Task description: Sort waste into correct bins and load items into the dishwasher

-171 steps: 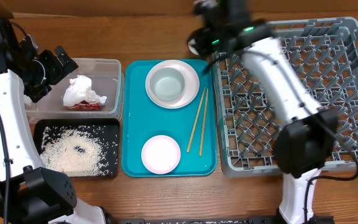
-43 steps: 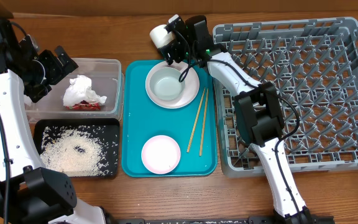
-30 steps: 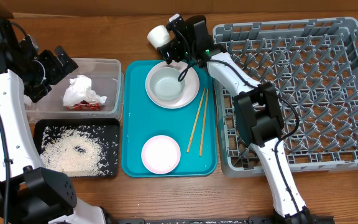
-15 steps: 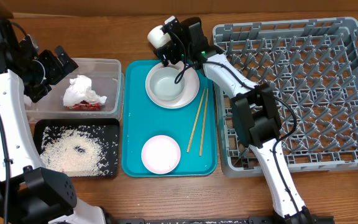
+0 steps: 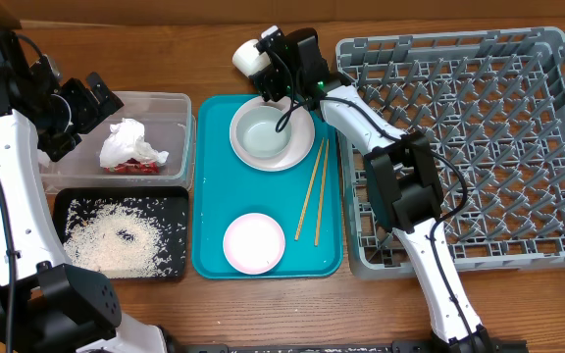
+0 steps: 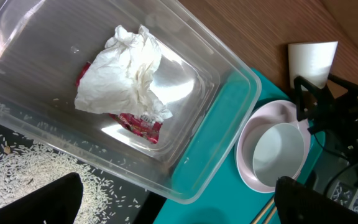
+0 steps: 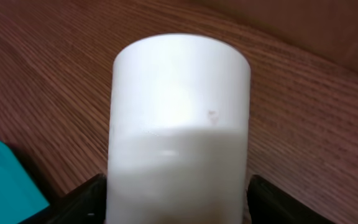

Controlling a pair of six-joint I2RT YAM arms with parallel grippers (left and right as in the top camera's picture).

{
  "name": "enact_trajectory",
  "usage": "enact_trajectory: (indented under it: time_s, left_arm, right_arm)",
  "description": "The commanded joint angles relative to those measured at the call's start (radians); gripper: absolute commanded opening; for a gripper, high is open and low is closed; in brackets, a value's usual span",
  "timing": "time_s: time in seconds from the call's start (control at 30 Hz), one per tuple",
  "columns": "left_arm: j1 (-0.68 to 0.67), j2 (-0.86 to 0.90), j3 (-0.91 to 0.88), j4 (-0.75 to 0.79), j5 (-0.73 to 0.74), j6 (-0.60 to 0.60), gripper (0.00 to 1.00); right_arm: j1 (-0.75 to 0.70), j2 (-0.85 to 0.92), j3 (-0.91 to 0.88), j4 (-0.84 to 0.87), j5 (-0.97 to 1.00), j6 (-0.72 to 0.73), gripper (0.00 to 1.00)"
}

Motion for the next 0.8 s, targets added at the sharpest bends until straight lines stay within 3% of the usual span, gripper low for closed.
enact_trajectory:
  time_s: [0.0, 0.77]
  left_arm:
    - [-0.002, -0.013, 0.018, 0.005, -0.006, -0.01, 1.0]
    - [-0.002, -0.013, 0.018, 0.005, -0.006, -0.01, 1.0]
  right_arm:
    - [-0.001, 0.024, 0.008, 0.007, 0.01, 0.003, 0.68]
    - [-0.003, -0.004, 0.01, 0.01, 0.01, 0.002, 0.47]
